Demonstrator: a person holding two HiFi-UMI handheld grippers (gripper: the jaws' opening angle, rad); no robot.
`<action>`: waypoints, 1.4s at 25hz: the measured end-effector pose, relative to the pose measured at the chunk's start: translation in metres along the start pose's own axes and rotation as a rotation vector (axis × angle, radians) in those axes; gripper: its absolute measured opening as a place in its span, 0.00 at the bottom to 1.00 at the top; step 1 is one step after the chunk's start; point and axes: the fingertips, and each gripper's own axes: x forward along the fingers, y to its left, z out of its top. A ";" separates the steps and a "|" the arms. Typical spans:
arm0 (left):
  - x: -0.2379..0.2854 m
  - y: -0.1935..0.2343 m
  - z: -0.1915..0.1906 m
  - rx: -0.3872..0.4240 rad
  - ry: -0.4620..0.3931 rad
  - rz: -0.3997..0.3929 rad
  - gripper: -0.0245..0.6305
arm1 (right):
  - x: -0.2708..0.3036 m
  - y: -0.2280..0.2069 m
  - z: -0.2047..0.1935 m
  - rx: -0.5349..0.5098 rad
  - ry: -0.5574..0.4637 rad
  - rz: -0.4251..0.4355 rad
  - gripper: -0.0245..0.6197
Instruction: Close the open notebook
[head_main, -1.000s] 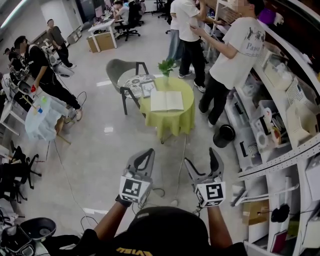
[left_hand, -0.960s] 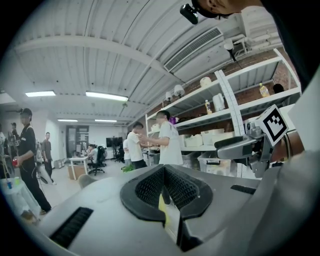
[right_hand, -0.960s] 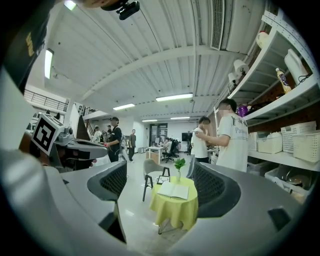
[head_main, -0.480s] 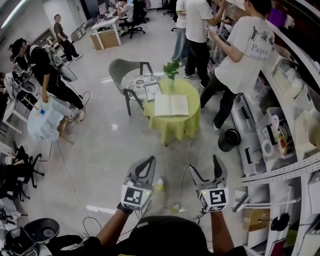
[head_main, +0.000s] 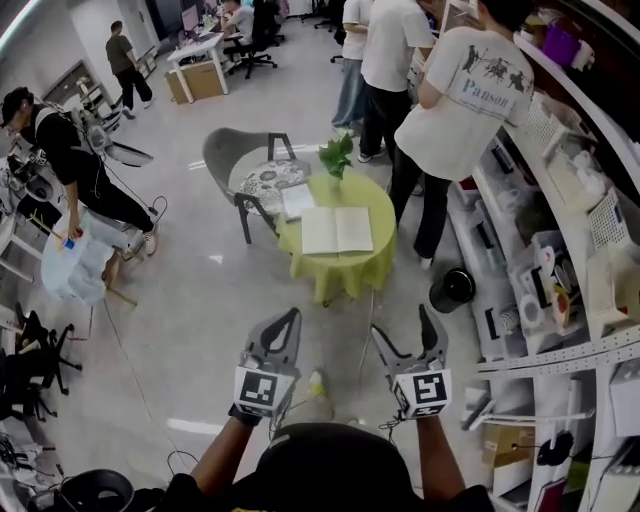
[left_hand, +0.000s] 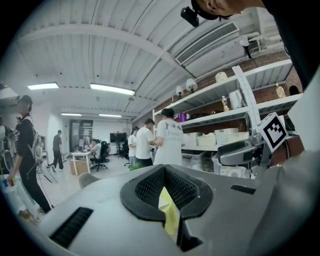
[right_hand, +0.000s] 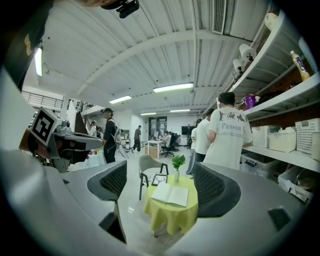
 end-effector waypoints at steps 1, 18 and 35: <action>0.006 0.007 -0.001 0.000 0.004 -0.005 0.07 | 0.009 -0.001 0.003 0.000 -0.001 -0.005 0.67; 0.084 0.092 -0.027 -0.023 0.013 -0.130 0.07 | 0.111 0.008 0.004 0.058 0.043 -0.101 0.66; 0.210 0.133 -0.046 -0.037 0.073 -0.091 0.07 | 0.227 -0.068 -0.020 0.067 0.111 -0.040 0.66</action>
